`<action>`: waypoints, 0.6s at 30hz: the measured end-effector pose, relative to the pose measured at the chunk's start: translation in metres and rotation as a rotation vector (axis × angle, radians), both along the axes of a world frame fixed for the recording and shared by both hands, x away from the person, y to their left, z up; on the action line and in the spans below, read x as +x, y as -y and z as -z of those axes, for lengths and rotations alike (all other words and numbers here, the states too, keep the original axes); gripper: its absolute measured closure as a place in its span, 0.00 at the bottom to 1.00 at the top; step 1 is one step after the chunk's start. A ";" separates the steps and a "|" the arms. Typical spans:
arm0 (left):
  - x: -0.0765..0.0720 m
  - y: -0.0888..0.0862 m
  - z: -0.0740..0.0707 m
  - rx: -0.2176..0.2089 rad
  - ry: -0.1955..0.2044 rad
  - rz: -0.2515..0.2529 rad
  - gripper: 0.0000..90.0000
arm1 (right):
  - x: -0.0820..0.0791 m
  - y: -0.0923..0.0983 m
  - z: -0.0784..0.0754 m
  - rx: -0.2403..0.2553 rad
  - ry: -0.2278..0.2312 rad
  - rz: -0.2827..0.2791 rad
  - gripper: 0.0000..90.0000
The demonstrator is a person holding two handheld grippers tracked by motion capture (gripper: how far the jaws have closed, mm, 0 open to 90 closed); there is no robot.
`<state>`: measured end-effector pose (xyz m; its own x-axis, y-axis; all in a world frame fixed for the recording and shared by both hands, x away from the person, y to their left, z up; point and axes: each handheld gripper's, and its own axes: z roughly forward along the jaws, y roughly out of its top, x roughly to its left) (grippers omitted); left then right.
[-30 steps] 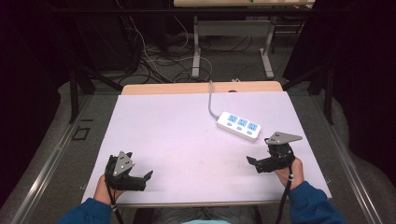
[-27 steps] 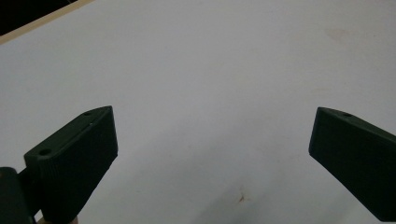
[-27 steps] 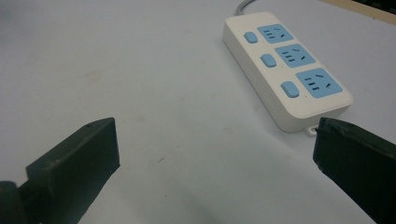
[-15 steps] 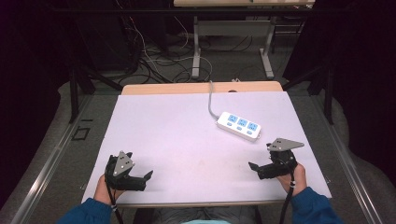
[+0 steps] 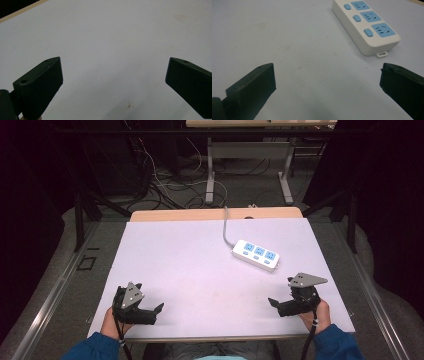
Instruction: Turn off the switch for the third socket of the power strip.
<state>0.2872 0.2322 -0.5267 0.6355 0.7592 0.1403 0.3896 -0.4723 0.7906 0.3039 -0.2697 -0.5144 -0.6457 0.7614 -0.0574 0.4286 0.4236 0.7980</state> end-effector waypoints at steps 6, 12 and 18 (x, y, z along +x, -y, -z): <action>0.000 0.000 0.000 0.002 -0.002 0.001 0.01 | -0.004 0.001 0.002 0.002 0.011 0.006 0.00; 0.000 0.000 0.000 0.003 -0.002 0.001 0.01 | -0.006 0.004 0.004 -0.002 0.010 0.010 0.00; 0.000 0.000 0.000 0.017 0.005 0.004 0.01 | -0.009 0.005 0.005 0.001 0.008 0.018 0.00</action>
